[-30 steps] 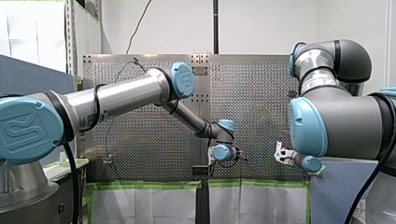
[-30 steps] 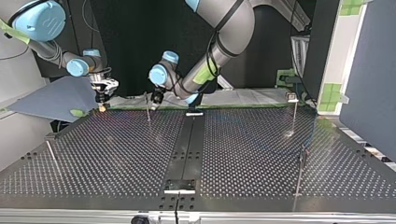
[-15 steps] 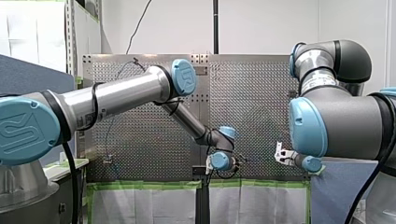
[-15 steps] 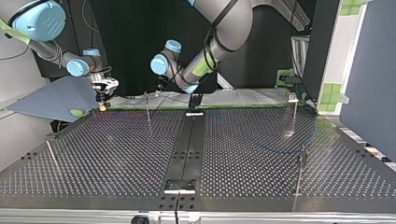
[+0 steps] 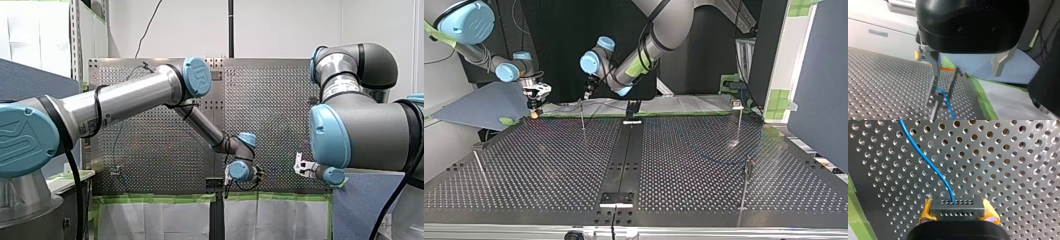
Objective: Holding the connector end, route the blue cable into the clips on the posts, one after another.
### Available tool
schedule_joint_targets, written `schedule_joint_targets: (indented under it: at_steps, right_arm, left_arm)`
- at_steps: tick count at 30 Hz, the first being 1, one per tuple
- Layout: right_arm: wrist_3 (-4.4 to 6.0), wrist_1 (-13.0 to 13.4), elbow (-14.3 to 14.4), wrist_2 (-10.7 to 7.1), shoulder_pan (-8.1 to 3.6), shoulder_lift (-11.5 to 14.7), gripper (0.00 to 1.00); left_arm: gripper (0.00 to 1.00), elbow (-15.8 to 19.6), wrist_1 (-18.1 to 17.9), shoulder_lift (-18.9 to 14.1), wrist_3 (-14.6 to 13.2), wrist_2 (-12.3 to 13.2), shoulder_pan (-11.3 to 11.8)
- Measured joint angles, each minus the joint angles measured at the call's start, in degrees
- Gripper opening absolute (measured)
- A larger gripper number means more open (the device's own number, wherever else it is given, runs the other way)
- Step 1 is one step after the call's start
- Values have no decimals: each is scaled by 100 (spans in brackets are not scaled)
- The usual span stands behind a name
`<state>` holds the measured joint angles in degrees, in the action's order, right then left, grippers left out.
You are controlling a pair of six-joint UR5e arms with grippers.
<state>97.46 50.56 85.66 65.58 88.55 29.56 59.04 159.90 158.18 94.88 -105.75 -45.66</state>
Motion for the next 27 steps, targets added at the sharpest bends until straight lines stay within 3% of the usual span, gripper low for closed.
schedule_joint_targets:
  at_steps: [27]
  right_arm:
    - [3, 0, 0, 0, 0, -13, 0]
  left_arm:
    - [100, 7, -87, -22, 214, -28, -13]
